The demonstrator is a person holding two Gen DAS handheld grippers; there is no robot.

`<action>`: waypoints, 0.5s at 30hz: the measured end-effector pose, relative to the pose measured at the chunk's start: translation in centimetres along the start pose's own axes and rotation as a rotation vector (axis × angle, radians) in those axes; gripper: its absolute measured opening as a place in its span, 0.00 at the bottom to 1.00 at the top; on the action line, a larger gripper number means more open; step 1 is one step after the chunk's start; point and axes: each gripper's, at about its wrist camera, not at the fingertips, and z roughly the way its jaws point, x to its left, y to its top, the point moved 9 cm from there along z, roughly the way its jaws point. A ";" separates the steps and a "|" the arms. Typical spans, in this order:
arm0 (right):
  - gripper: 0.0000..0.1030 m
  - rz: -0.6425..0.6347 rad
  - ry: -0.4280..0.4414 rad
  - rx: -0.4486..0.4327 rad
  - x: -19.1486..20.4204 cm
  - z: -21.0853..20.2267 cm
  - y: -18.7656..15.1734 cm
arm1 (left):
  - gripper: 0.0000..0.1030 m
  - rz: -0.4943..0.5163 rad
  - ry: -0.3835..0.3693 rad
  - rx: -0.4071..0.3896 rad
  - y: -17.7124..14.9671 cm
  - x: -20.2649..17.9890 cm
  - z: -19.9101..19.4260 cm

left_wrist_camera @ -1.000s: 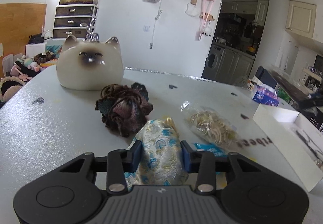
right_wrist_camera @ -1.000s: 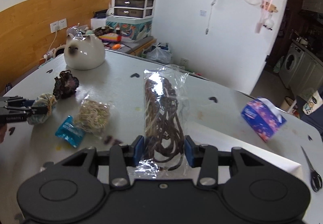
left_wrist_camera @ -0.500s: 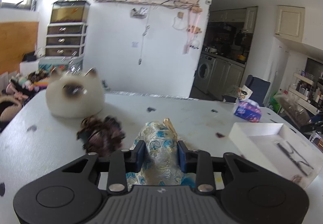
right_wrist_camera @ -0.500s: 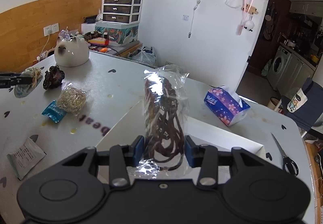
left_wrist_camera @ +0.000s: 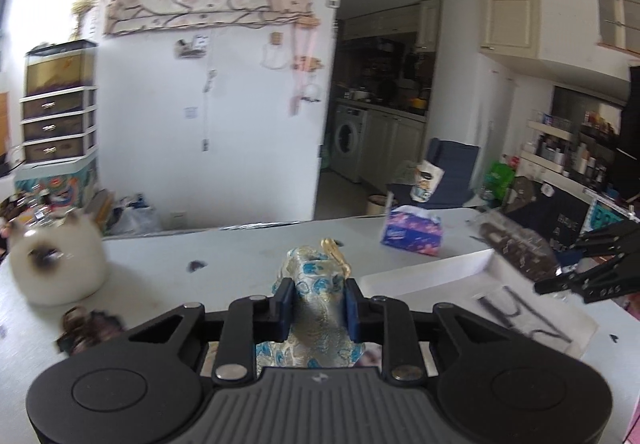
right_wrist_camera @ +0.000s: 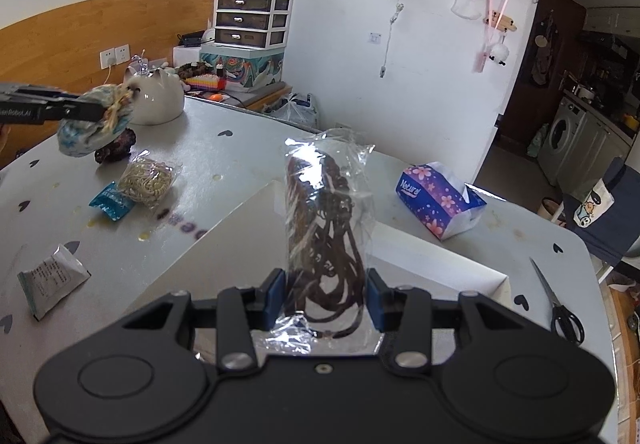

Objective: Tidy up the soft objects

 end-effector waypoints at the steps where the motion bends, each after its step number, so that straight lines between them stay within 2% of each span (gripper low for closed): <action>1: 0.42 -0.004 0.003 -0.001 -0.1 0.0 -0.1 | 0.25 0.006 -0.013 0.000 0.3 -0.8 0.3; 6: 0.42 -0.052 0.027 0.000 -0.5 0.1 -0.9 | 0.24 0.032 -0.062 0.007 1.3 -4.0 2.2; 10: 0.42 -0.193 0.042 0.015 0.2 1.0 -1.8 | 0.24 0.040 -0.100 0.025 1.7 -6.2 3.9; 15: 0.43 -0.342 0.126 0.083 2.3 2.9 -3.2 | 0.24 0.053 -0.158 0.055 2.0 -9.0 6.4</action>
